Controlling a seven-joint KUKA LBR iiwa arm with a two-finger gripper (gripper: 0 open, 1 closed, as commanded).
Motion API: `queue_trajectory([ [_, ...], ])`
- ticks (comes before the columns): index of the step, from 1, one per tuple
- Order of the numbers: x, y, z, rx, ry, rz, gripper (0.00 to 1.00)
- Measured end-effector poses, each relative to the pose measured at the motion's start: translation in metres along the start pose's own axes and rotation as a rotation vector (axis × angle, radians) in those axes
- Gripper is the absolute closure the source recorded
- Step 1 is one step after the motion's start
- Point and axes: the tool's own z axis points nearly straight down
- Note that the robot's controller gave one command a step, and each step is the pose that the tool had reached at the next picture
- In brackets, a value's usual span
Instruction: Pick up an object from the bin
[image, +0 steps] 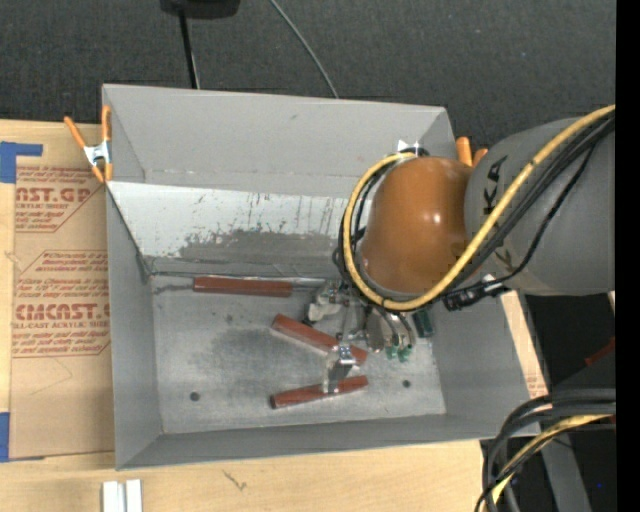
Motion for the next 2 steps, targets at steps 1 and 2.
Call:
queue_trajectory([
  [1,-0.001,-0.043,0.069,0.001,0.004,0.02,0.0],
  [2,0.012,-0.018,0.102,0.0,-0.007,-0.133,1.0],
])
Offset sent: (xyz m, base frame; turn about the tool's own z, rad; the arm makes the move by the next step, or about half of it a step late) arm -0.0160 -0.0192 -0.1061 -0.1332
